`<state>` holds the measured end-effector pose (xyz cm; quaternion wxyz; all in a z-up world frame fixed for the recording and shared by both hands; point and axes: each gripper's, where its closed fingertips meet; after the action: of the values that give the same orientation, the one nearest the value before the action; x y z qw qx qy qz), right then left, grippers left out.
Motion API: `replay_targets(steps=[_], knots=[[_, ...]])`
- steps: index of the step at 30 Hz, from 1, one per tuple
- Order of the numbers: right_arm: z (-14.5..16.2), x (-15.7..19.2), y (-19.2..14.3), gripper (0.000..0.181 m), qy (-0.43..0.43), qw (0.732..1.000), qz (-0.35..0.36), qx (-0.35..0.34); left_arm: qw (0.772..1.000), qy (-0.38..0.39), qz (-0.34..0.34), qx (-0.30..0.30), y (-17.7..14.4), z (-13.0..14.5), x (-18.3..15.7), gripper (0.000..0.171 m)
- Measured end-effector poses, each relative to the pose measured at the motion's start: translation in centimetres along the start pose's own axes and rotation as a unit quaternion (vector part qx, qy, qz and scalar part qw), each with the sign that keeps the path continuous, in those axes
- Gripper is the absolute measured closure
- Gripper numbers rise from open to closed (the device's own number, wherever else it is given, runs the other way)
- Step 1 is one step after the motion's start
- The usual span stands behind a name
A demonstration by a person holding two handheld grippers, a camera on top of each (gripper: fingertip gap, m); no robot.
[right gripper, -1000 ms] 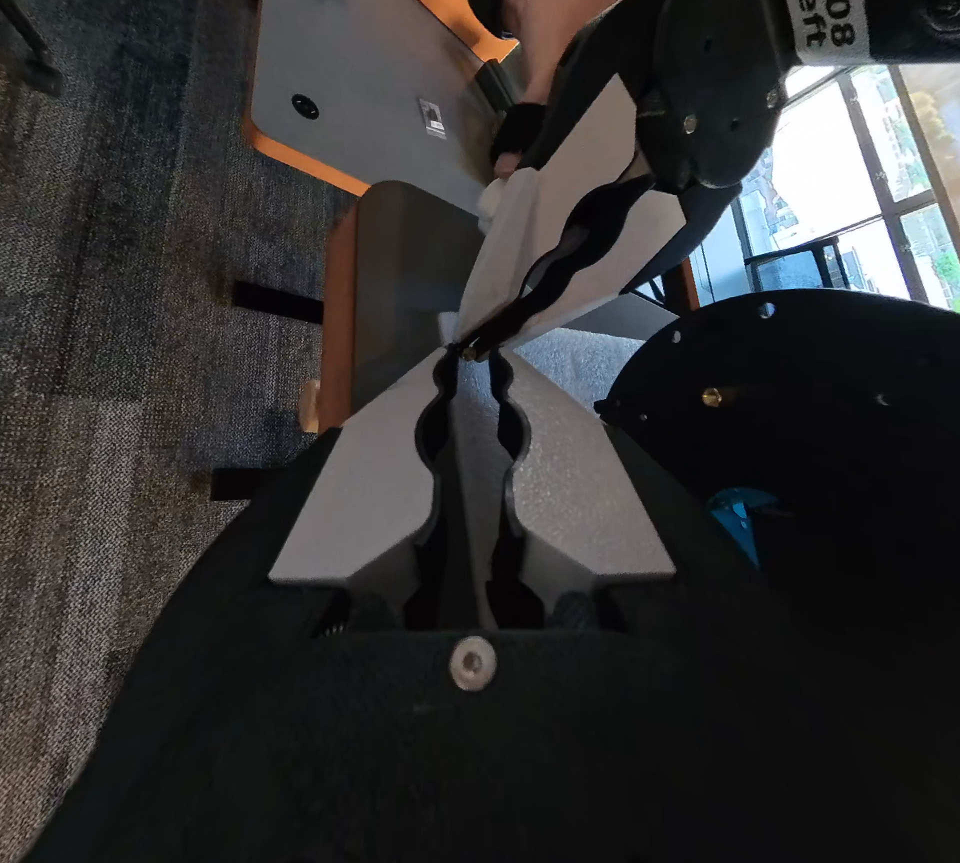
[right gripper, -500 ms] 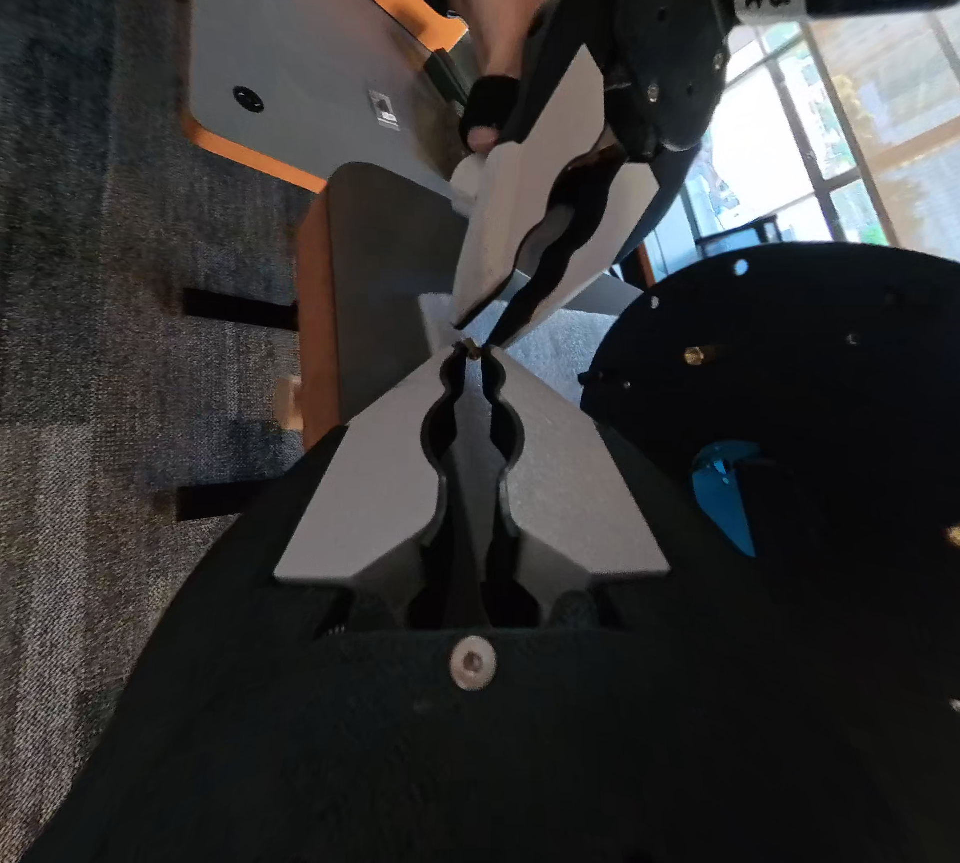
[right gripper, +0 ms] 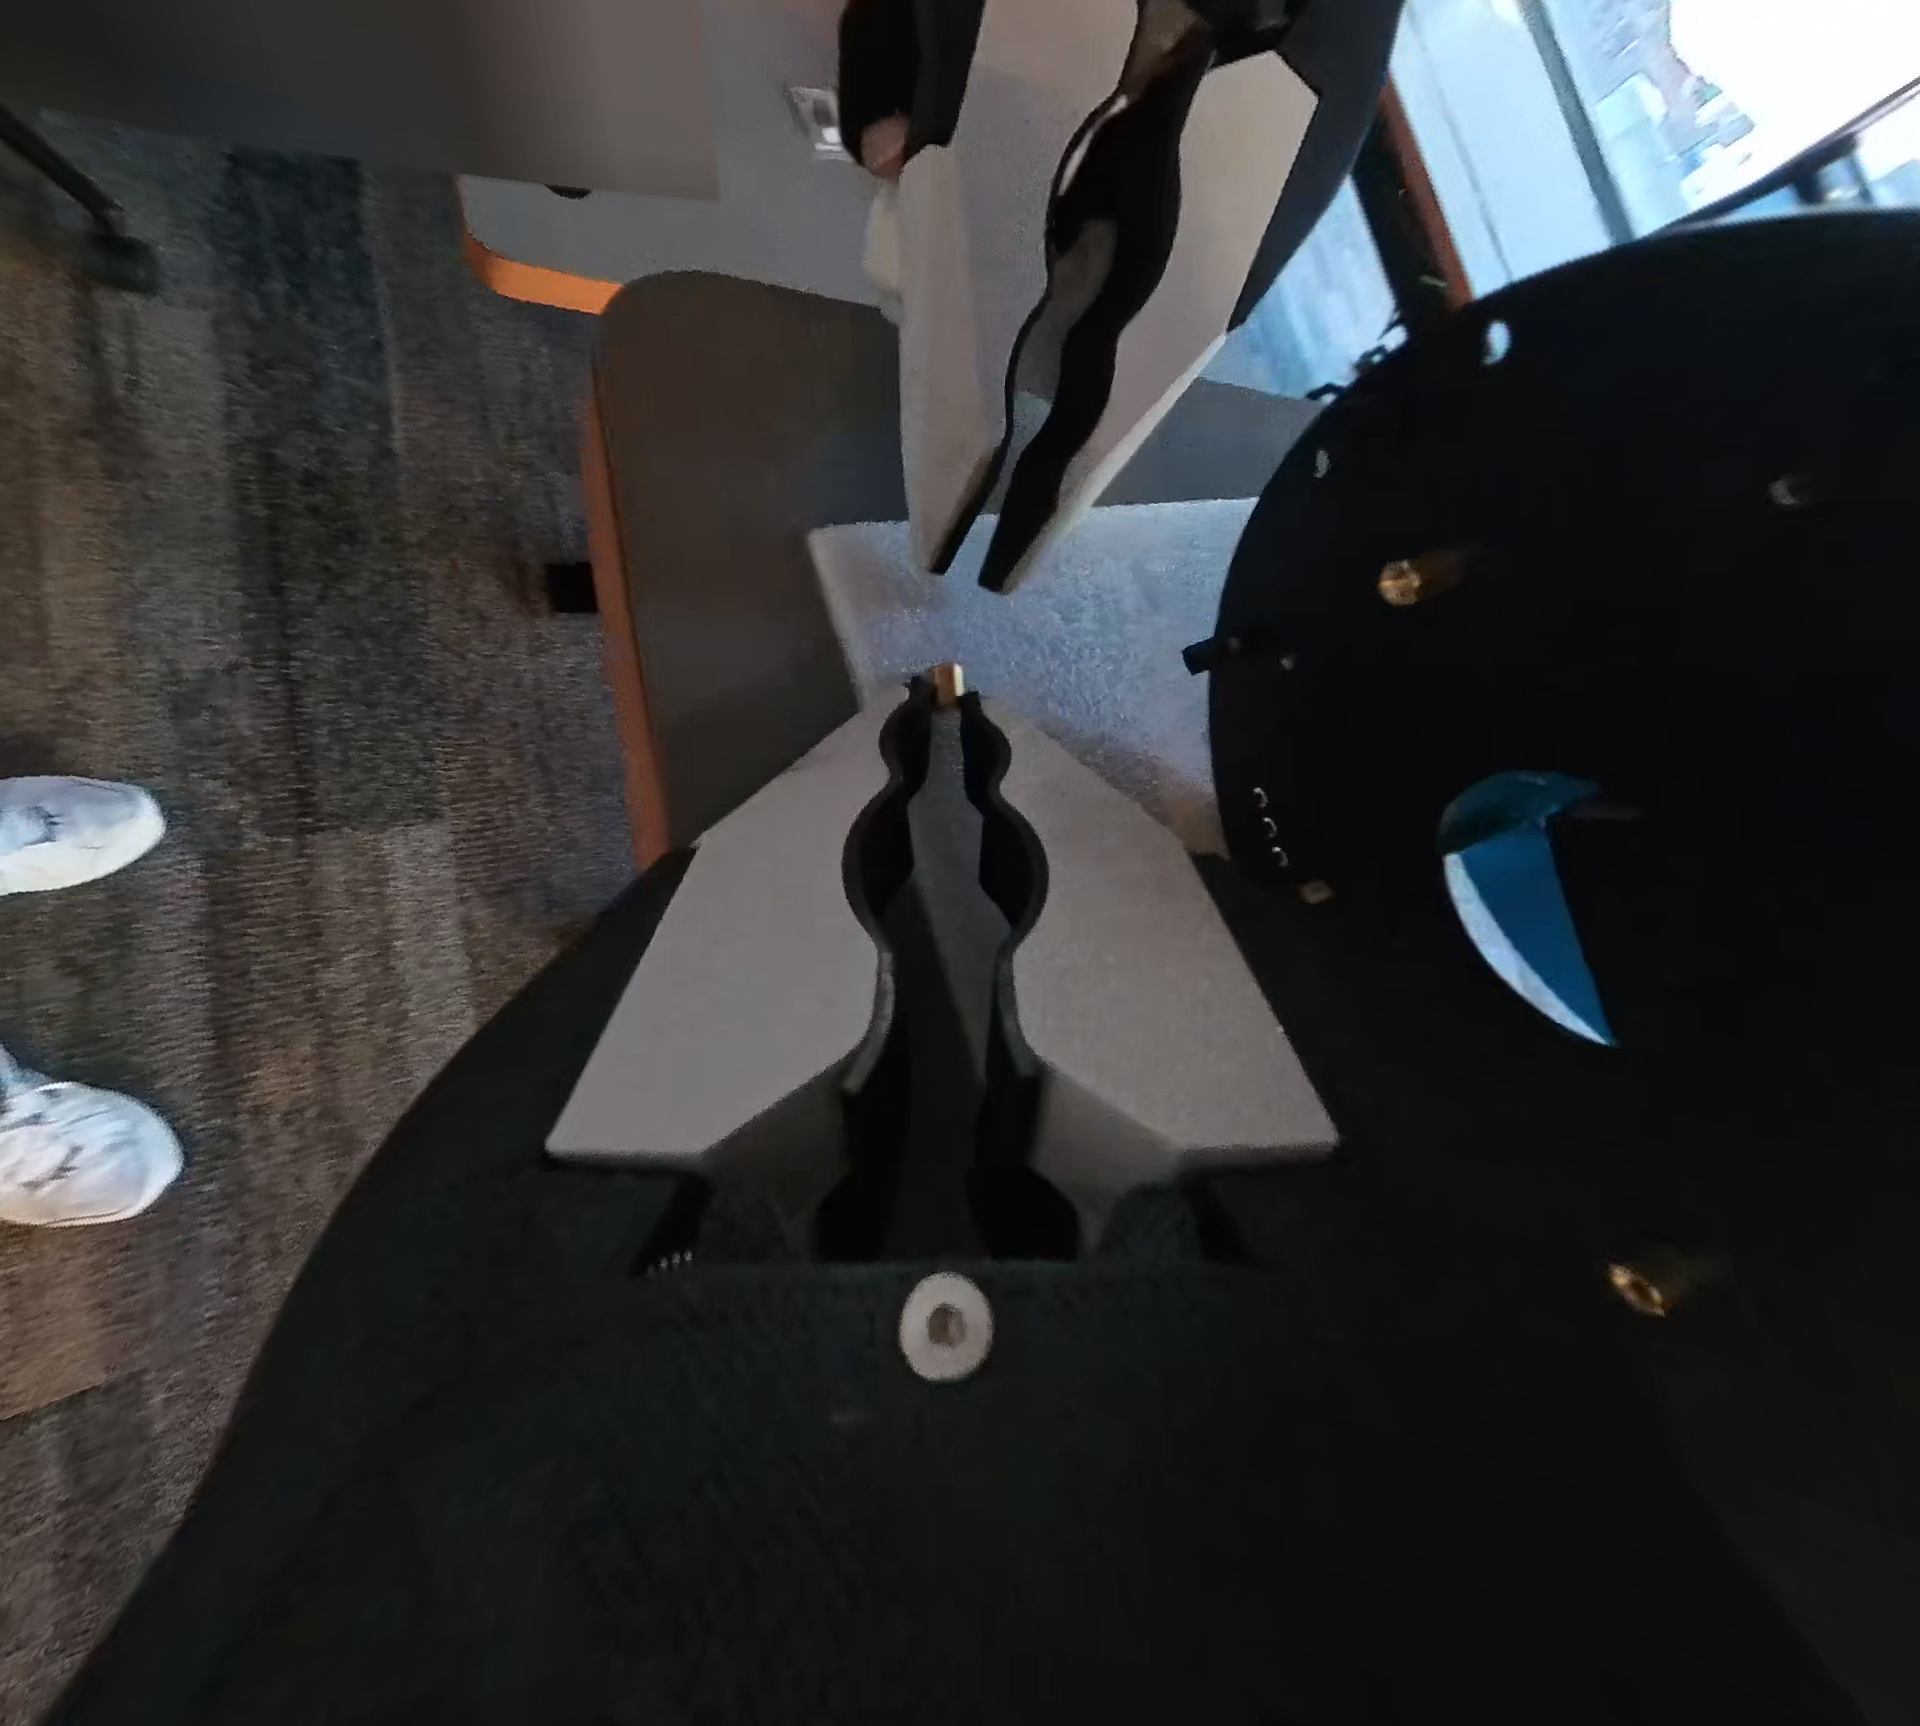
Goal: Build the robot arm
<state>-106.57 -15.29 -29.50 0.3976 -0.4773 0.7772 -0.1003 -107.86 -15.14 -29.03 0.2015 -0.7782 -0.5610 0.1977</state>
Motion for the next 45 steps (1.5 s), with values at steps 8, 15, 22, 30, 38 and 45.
replay_targets(steps=[8, 15, 22, 30, 38, 45], knots=[[0.7, -1.9, -0.9, 0.178, 0.009, 0.995, 0.096, -0.004, 1.000, -0.014, -0.010, -0.006, -0.2, 0.1, -0.2, 0.162], [3.2, -5.4, -2.3, 0.178, 0.045, 0.961, 0.258, 0.084, 0.999, -0.038, -0.018, -0.020, -0.7, 0.2, -0.3, 0.161], [3.7, -6.7, -2.5, 0.178, 0.077, 0.940, 0.314, 0.109, 0.999, -0.036, -0.018, -0.021, -0.5, 0.0, -0.9, 0.161], [4.0, -7.3, -2.2, 0.178, 0.103, 0.931, 0.331, 0.113, 0.999, -0.035, -0.014, -0.015, -0.7, 0.5, -1.5, 0.161], [4.2, -7.4, -2.0, 0.179, 0.108, 0.930, 0.328, 0.123, 0.999, -0.040, -0.015, -0.018, -0.7, 0.7, -1.6, 0.161], [4.0, -7.4, -1.8, 0.179, 0.110, 0.933, 0.321, 0.121, 0.999, -0.042, -0.020, -0.023, -0.7, 0.6, -1.6, 0.161]])
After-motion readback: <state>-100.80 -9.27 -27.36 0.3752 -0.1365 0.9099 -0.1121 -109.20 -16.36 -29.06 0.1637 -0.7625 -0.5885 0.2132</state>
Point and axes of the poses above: each gripper's, where its closed fingertips meet, y out along the fingers, z out of its underside, x = y × z across the jaws, and after that the axes turned 4 degrees about z, right-handed
